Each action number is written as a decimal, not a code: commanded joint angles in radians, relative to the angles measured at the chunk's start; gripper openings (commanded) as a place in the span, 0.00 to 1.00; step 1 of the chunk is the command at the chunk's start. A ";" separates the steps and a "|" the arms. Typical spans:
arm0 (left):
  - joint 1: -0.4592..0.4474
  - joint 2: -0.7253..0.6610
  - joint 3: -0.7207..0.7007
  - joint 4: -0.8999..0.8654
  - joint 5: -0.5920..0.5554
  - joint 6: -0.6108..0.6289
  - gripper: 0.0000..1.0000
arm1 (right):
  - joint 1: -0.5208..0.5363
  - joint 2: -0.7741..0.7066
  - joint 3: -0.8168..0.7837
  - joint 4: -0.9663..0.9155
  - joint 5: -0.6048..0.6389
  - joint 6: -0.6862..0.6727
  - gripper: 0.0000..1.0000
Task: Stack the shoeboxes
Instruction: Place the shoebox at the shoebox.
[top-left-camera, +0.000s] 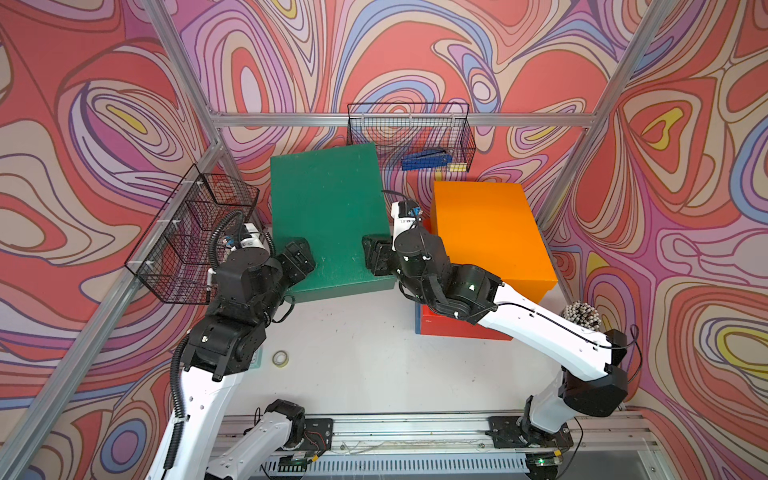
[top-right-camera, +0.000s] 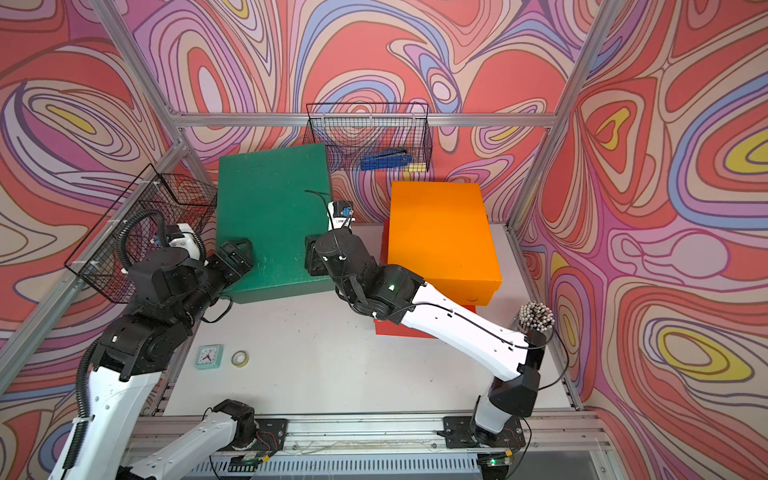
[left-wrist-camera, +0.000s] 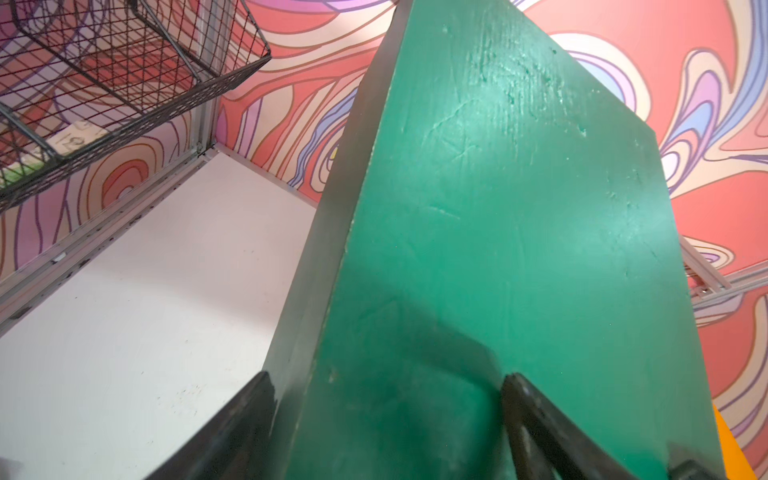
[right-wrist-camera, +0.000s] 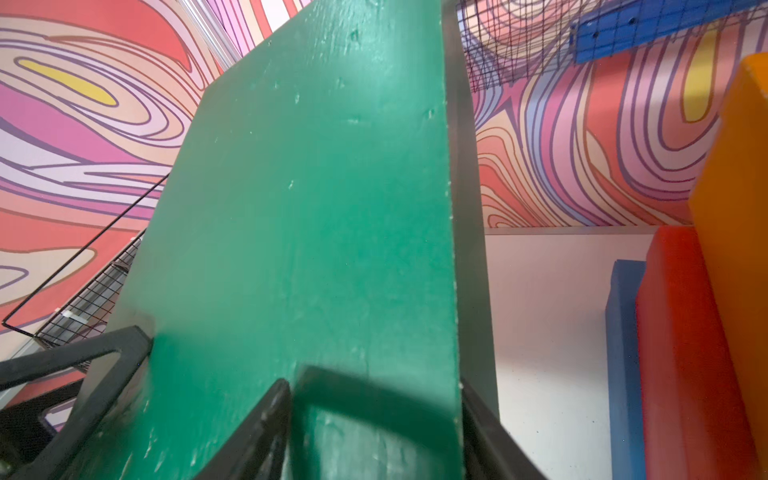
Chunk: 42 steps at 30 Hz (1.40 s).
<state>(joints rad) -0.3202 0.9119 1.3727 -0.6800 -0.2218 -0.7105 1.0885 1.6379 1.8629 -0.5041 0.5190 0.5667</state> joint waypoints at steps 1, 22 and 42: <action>-0.108 0.079 0.045 0.124 0.197 -0.066 0.86 | 0.136 0.027 -0.018 0.099 -0.304 -0.011 0.61; -0.386 0.382 0.393 0.140 0.079 -0.011 0.86 | 0.137 -0.126 0.001 -0.045 -0.165 -0.059 0.62; -0.584 0.653 0.695 0.148 0.028 0.025 0.85 | 0.137 -0.355 -0.077 -0.136 -0.004 -0.044 0.62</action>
<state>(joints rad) -0.8116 1.4609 2.0510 -0.6846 -0.3943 -0.6170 1.1412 1.2247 1.8305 -0.6853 0.8314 0.5167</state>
